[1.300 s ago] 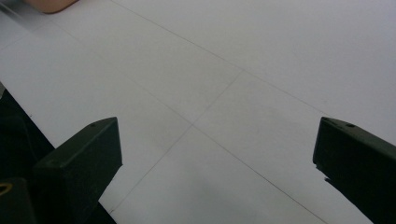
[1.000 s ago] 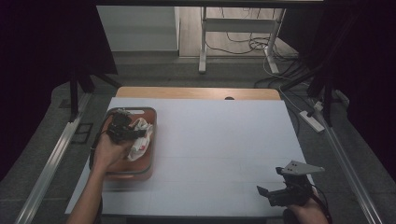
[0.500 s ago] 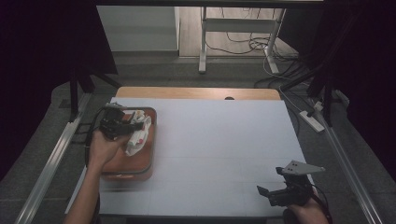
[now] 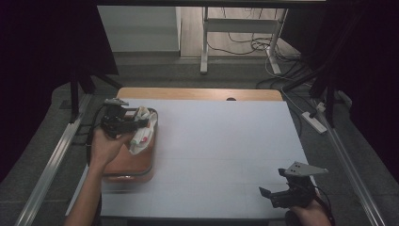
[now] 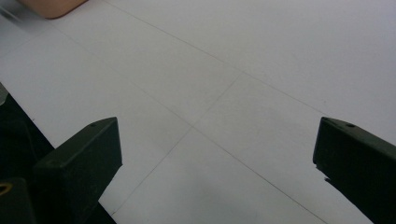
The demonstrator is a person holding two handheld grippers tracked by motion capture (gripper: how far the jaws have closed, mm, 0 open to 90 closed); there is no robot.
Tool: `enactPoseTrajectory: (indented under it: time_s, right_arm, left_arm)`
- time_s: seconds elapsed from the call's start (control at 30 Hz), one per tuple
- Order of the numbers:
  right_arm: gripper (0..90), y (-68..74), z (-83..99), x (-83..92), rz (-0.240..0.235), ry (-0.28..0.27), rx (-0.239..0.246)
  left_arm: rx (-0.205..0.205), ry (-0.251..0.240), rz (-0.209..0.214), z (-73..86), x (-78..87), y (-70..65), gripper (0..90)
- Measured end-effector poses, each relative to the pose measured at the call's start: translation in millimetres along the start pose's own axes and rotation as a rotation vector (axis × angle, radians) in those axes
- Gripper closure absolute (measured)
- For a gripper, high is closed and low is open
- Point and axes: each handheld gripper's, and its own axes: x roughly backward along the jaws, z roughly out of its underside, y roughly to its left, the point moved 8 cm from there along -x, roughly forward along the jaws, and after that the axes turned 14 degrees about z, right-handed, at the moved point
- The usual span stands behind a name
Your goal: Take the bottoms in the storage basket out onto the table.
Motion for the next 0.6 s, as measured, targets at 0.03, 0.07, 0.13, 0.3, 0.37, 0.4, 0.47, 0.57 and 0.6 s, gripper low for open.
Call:
enactPoseTrajectory:
  time_s: [0.03, 0.07, 0.13, 0.3, 0.37, 0.4, 0.47, 0.57, 0.6]
  right_arm:
    - [1.8, 0.0, 0.0, 0.0, 0.0, 0.0, 0.0]
    - [1.8, -0.1, 0.0, 0.0, 0.0, 0.0, 0.0]
    - [1.8, -0.2, 0.0, -0.1, -0.001, 0.0, -0.001]
    - [1.8, -0.3, 0.0, -0.1, 0.001, 0.001, -0.004]
    - [1.8, -0.3, 0.0, -0.2, 0.0, 0.001, -0.003]
    - [1.8, -0.2, 0.1, -0.2, 0.001, 0.002, -0.002]
    - [1.8, -0.2, 0.1, -0.2, 0.001, 0.002, -0.003]
    - [1.8, -0.3, 0.1, -0.2, 0.001, 0.002, -0.003]
    - [1.8, -0.3, 0.1, -0.3, 0.0, 0.002, -0.003]
  left_arm:
    - [0.0, 0.0, 0.0, 0.0, 0.0, 0.0, 69.4]
    - [-0.013, 0.001, 0.002, -2.5, -0.5, -5.1, 69.4]
    - [-0.021, 0.004, 0.004, -3.4, -0.6, -7.0, 69.3]
    - [-0.047, 0.01, 0.014, -6.9, -2.7, -16.2, 69.2]
    - [-0.05, 0.011, 0.013, -7.6, -3.2, -18.0, 69.2]
    - [-0.055, 0.011, 0.013, -8.2, -3.4, -19.2, 69.1]
    - [-0.063, 0.014, 0.011, -9.4, -3.8, -22.0, 69.1]
    - [-0.077, 0.018, 0.007, -12.0, -4.2, -26.7, 69.0]
    - [-0.08, 0.014, 0.009, -13.1, -4.3, -28.6, 69.0]
